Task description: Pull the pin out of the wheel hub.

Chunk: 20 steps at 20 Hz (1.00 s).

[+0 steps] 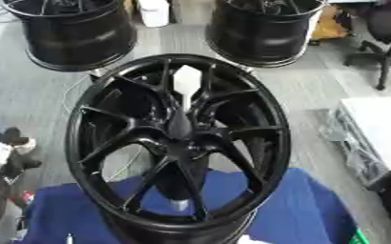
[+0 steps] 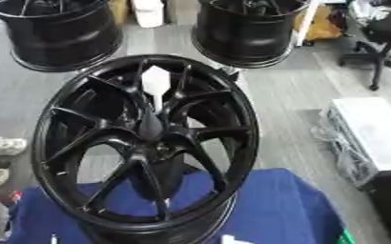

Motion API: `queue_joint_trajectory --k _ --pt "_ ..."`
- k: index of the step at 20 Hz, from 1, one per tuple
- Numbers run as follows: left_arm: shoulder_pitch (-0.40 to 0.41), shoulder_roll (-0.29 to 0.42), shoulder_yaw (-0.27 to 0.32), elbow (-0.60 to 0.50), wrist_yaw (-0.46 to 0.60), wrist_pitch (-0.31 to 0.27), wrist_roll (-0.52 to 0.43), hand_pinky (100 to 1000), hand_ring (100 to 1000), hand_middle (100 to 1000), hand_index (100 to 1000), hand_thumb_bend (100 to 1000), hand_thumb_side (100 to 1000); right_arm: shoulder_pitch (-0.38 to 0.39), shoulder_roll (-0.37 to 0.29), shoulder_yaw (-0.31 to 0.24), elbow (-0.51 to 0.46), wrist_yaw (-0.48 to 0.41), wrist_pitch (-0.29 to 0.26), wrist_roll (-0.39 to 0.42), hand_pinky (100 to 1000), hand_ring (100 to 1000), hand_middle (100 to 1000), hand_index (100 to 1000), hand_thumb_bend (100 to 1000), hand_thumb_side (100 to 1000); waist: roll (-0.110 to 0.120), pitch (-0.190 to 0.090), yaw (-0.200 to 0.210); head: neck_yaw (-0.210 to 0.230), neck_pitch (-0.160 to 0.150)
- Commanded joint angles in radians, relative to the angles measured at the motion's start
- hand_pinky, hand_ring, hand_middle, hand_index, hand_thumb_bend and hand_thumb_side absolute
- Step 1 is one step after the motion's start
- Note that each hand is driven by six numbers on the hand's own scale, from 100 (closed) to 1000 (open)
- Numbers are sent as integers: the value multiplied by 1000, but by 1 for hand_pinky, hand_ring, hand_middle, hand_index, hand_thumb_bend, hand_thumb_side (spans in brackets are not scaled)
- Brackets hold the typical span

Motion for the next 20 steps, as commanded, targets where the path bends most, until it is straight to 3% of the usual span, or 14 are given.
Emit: queue_joint_trajectory --k 1,7,8,14,20 --pt "-4 24 -4 -13 -6 -1 -5 623 429 241 640 510 589 -85 -48 66 20 5 -23 99 705 612 747 818 100 188 -3 -19 3 -6 0" --pt "-5 30 -10 -12 -9 -1 -12 623 429 241 640 509 589 -284 43 224 194 58 -51 277 723 672 792 852 100 228 -9 -17 16 -19 -7" --pt "-6 30 -11 -12 -9 -2 -13 623 429 241 640 509 588 -307 65 236 228 74 -59 300 725 680 795 855 100 197 -8 -16 19 -21 -11" --pt "-17 28 -16 -14 -8 -5 -18 623 429 241 640 510 588 -398 192 265 401 243 -130 433 763 771 858 889 100 235 -3 2 51 -43 -32" --pt "-26 24 -23 -14 -9 -6 -26 623 429 241 640 510 588 -445 292 272 503 369 -205 516 787 812 898 914 100 350 2 19 74 -68 -45"
